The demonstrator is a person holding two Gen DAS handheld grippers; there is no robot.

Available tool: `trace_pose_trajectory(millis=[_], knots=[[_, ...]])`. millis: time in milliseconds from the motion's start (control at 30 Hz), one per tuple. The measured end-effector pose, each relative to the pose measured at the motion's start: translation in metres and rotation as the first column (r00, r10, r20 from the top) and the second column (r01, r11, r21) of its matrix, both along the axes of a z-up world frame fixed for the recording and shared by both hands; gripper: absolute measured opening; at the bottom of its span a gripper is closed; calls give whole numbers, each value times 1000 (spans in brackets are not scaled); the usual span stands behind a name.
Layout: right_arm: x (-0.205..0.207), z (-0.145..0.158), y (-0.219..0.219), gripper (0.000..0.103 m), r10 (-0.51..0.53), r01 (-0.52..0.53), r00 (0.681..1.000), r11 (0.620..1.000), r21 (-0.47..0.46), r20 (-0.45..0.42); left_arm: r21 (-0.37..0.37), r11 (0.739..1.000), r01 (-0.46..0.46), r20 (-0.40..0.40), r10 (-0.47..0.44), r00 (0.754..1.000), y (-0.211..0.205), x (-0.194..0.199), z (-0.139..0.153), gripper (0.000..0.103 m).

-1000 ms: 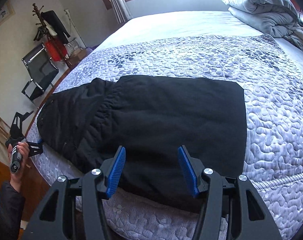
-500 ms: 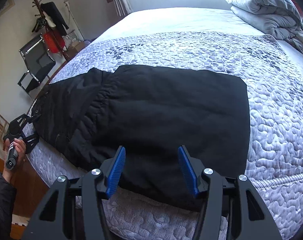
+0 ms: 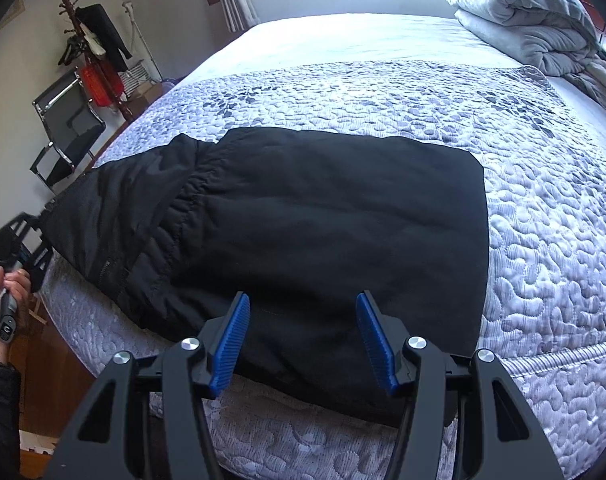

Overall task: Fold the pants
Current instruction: 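Grasp the folded pants with the left tool, then open the left tool and release the pants bundle onto the bed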

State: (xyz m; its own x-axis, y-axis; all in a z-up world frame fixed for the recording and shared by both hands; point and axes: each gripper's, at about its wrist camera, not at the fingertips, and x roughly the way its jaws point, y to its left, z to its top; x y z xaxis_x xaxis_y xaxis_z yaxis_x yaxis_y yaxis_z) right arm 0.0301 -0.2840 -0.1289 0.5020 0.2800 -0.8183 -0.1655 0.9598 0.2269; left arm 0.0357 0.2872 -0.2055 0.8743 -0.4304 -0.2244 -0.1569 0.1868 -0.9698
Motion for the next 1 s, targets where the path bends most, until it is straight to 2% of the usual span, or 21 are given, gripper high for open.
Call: trace_pose_trajectory(millis=[100, 167, 300, 400, 433, 533, 600, 633, 733, 767, 833, 900, 933, 967, 1000], knots=[[-2, 0, -3, 56, -7, 7, 1000, 1000, 5, 0, 148, 988, 51, 57, -60, 997, -23, 13, 36, 9], [-2, 0, -6, 56, -11, 11, 1000, 1000, 13, 2, 210, 974, 84, 82, -103, 991, -40, 21, 57, 10], [-2, 1, -13, 56, -25, 24, 1000, 999, 30, 7, 357, 922, 151, 112, -202, 973, -79, 36, 93, 11], [-3, 0, -19, 56, -39, 38, 999, 998, 43, 8, 461, 862, 210, 109, -290, 951, -115, 50, 114, 12], [-3, -1, -21, 56, -44, 43, 999, 998, 49, 5, 510, 827, 235, 98, -327, 940, -132, 55, 122, 13], [-3, -4, -28, 56, -58, 58, 998, 996, 65, 2, 593, 755, 279, 67, -392, 918, -165, 62, 132, 14], [-3, -5, -33, 56, -67, 67, 998, 995, 74, 0, 661, 681, 316, 33, -446, 894, -192, 66, 136, 15], [-3, -6, -35, 56, -71, 70, 997, 994, 79, 0, 680, 656, 328, 20, -464, 886, -201, 67, 136, 16], [-5, -6, -42, 56, -85, 85, 996, 992, 91, 1, 769, 524, 366, -47, -524, 850, -238, 68, 135, 16], [-4, -6, -45, 56, -92, 91, 996, 991, 98, 2, 787, 489, 375, -65, -538, 840, -247, 68, 135, 16], [-4, -7, -50, 56, -102, 102, 995, 989, 110, 0, 832, 387, 397, -120, -574, 810, -268, 69, 132, 17], [-2, -8, -56, 56, -118, 117, 993, 985, 129, -2, 867, 264, 422, -188, -611, 769, -291, 69, 128, 18], [-2, -8, -58, 56, -125, 124, 992, 983, 135, -4, 877, 211, 432, -219, -626, 749, -300, 70, 126, 19], [-2, -9, -60, 56, -133, 132, 991, 981, 140, -5, 882, 150, 447, -255, -645, 721, -312, 71, 122, 21], [-2, -9, -61, 56, -137, 137, 991, 980, 144, -5, 880, 112, 461, -283, -656, 700, -320, 72, 119, 22]])
